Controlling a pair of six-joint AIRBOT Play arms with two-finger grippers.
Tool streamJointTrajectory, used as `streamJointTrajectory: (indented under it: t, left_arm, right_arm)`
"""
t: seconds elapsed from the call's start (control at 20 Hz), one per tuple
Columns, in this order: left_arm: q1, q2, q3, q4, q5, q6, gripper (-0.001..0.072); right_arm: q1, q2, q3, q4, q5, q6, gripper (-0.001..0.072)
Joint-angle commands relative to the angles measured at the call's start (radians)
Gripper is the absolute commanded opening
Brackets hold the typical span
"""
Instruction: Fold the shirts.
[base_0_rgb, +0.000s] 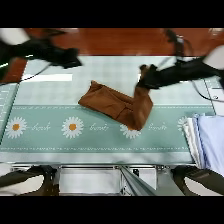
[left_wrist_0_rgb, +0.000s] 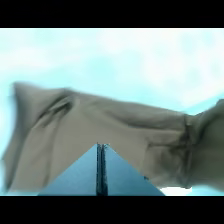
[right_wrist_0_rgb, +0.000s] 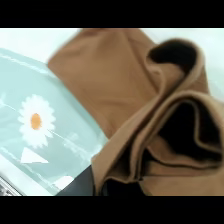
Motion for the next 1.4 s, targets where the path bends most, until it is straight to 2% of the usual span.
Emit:
streamJointTrajectory:
  t: [0.0, 0.15, 0.3, 0.35, 0.45, 0.55, 0.7, 0.8, 0.85, 0.95, 1.05, 1.15, 1.25, 1.35]
  left_arm:
    - [0.13, 0.394, -0.377, 0.027, 0.081, 0.048, 0.002]
    - [0.138, 0.681, -0.704, 0.008, 0.085, -0.048, 0.002]
    - [0.135, 0.841, -0.919, -0.068, 0.131, -0.071, 0.002]
    - [0.135, 0.865, -0.967, -0.083, 0.167, -0.084, 0.002]
    - [0.135, 0.868, -1.012, -0.09, 0.219, -0.084, 0.002]
    - [0.135, 0.853, -1.015, -0.089, 0.243, -0.083, 0.002]
    - [0.135, 0.846, -1.016, -0.089, 0.248, -0.083, 0.0021]
    - [0.135, 0.846, -1.016, -0.089, 0.249, -0.08, 0.0021]
    - [0.135, 0.845, -1.016, -0.089, 0.249, -0.08, 0.002]
    - [0.135, 0.845, -1.017, -0.089, 0.249, -0.08, 0.002]
    - [0.135, 0.845, -1.017, -0.089, 0.249, -0.079, 0.002]
    - [0.135, 0.845, -1.017, -0.089, 0.249, -0.08, 0.002]
    - [0.135, 0.845, -1.017, -0.089, 0.249, -0.08, 0.002]
    - [0.135, 0.834, -1.017, -0.089, 0.25, -0.08, 0.002]
  right_arm:
    - [0.137, -0.272, 0.23, 0.023, -0.033, 0.026, 0.0027]
    - [0.219, -0.496, 0.435, 0.029, -0.034, 0.045, 0.0026]
    - [0.283, -0.689, 0.601, 0.039, -0.056, 0.084, 0.003]
    - [0.296, -0.742, 0.638, 0.055, -0.071, 0.09, 0.0148]
    - [0.3, -0.8, 0.68, 0.115, -0.035, 0.063, 0.0639]
    - [0.251, -0.791, 0.705, 0.105, 0.059, 0.045, 0.0625]
    - [0.081, -0.682, 0.707, 0.06, 0.314, 0.053, 0.0625]
    - [-0.043, -0.559, 0.688, -0.13, 0.48, 0.038, 0.0625]
    - [-0.094, -0.486, 0.643, -0.242, 0.503, 0.027, 0.0625]
    - [-0.201, -0.312, 0.436, -0.351, 0.416, 0.044, 0.0625]
    - [-0.279, -0.118, 0.094, -0.346, 0.169, 0.082, 0.0625]
    - [-0.295, 0.057, -0.294, -0.306, -0.096, 0.173, 0.0625]
    - [-0.286, 0.135, -0.602, -0.066, -0.292, 0.16, 0.0626]
    - [-0.286, 0.108, -0.762, 0.251, -0.365, 0.003, 0.0625]
